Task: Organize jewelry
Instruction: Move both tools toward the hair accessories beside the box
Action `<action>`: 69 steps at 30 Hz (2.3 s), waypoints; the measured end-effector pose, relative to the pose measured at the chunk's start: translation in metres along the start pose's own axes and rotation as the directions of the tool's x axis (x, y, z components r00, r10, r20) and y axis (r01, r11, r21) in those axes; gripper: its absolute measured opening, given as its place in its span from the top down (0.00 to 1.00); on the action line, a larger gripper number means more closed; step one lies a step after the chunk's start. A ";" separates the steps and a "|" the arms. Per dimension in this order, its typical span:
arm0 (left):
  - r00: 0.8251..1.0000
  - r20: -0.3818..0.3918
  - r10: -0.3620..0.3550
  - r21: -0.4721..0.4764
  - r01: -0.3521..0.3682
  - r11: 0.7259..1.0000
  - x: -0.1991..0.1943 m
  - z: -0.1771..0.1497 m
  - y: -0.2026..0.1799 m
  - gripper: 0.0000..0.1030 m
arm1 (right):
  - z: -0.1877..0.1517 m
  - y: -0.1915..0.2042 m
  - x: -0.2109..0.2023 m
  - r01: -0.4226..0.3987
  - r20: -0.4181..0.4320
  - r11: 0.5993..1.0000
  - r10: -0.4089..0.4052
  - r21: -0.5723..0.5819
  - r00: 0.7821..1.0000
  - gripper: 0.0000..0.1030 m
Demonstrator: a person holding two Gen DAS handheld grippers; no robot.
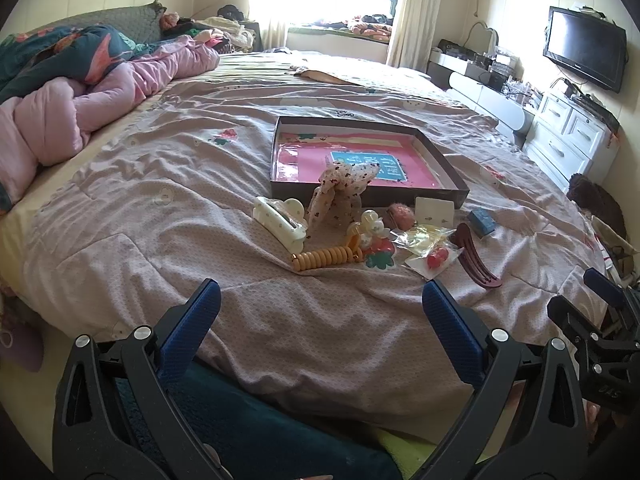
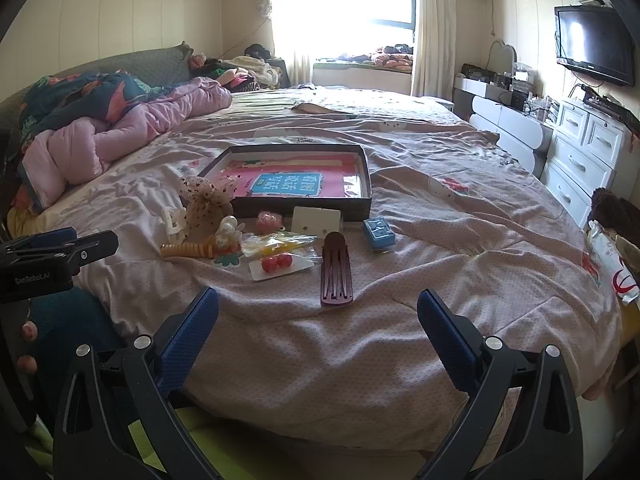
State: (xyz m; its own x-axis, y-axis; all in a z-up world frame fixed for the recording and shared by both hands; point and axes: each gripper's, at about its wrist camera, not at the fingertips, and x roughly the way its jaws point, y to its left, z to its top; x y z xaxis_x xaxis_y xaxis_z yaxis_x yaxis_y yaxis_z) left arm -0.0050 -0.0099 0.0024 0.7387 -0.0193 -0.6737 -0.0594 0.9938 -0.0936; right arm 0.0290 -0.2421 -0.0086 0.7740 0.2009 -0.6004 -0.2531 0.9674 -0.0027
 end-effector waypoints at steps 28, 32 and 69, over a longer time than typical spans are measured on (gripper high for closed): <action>1.000 0.002 -0.007 -0.002 0.007 1.000 -0.001 0.001 -0.002 0.10 | 0.000 0.003 0.000 -0.001 0.002 1.000 0.001 0.000 1.000 0.06; 1.000 0.003 -0.008 -0.004 0.008 1.000 -0.001 0.001 -0.001 0.10 | 0.002 0.008 -0.002 -0.001 0.000 1.000 0.001 0.000 1.000 0.06; 0.998 -0.062 -0.020 0.030 0.022 0.999 0.045 0.033 -0.008 0.10 | 0.028 -0.025 0.034 -0.003 -0.051 1.000 0.003 -0.001 0.999 0.06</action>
State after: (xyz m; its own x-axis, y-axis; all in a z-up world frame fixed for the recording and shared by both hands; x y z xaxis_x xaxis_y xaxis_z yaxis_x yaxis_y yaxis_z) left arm 0.0515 -0.0154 -0.0029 0.6967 -0.0461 -0.7159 -0.0230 0.9960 -0.0866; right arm 0.0778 -0.2550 -0.0065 0.7430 0.1954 -0.6401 -0.2561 0.9667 -0.0022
